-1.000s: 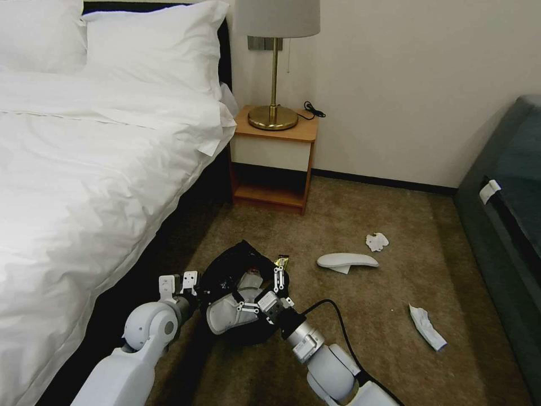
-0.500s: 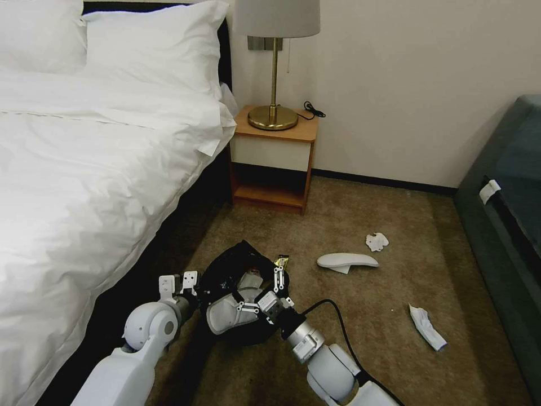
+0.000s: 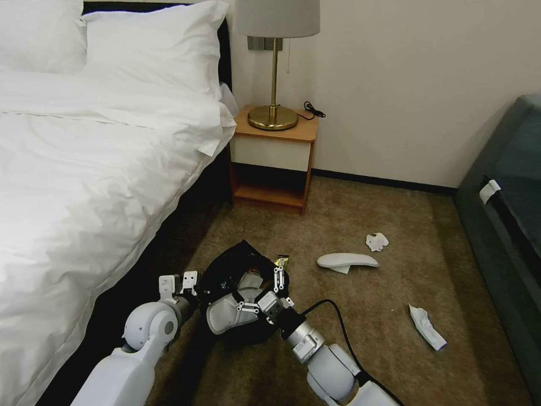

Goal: Pick up the trash bin, then pick up the garbage on the floor and place it into the trash bin.

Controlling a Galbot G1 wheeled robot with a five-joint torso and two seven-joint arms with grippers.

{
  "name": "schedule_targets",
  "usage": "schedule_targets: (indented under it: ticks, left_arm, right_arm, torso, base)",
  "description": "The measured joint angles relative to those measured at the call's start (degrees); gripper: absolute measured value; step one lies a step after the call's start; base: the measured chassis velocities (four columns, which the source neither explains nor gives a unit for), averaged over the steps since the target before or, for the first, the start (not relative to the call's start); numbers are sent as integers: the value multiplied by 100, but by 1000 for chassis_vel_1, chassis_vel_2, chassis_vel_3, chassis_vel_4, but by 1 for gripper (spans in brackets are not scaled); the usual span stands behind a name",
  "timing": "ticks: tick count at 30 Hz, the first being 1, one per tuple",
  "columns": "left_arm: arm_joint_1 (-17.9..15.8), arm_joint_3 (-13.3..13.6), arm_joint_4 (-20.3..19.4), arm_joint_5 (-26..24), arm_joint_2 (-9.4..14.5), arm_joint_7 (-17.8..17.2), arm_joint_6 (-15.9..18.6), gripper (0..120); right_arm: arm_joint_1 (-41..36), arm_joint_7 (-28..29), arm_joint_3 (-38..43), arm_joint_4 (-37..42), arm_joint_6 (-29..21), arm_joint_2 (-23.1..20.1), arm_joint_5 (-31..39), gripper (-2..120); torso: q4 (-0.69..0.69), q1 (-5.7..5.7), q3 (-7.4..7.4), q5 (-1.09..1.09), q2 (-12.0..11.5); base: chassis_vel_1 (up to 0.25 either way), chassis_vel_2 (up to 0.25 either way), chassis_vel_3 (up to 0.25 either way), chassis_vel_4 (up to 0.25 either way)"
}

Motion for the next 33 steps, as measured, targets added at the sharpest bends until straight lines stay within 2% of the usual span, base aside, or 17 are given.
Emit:
schedule_targets:
  ticks: [27, 29, 31, 32, 33]
  left_arm:
    - [27, -26, -3, 84, -12, 43, -11, 0]
    - [58, -58, -14, 170, -27, 94, -38, 0]
    - [290, -287, -84, 786, -131, 425, -233, 0]
    - [290, -287, -84, 786, -131, 425, -233, 0]
    - [329, -282, -80, 692, -126, 369, -210, 0]
  right_arm:
    - [11, 14, 31, 34, -27, -17, 66, 100]
    - [25, 31, 58, 71, -56, -37, 137, 100]
    - [181, 221, 364, 374, -293, -218, 700, 100]
    - [181, 221, 364, 374, -293, -218, 700, 100]
    - [271, 336, 540, 555, -443, -326, 1047, 100]
  torso:
    - [0, 0, 0, 0, 0]
    - [-2, 0, 0, 2, 0]
    - [1, 0, 0, 0, 0]
    - [1, 0, 0, 0, 0]
    - [3, 0, 0, 3, 0]
  base:
    - [0, 0, 0, 0]
    - [0, 0, 0, 0]
    - [0, 0, 0, 0]
    - [0, 0, 0, 0]
    - [0, 0, 0, 0]
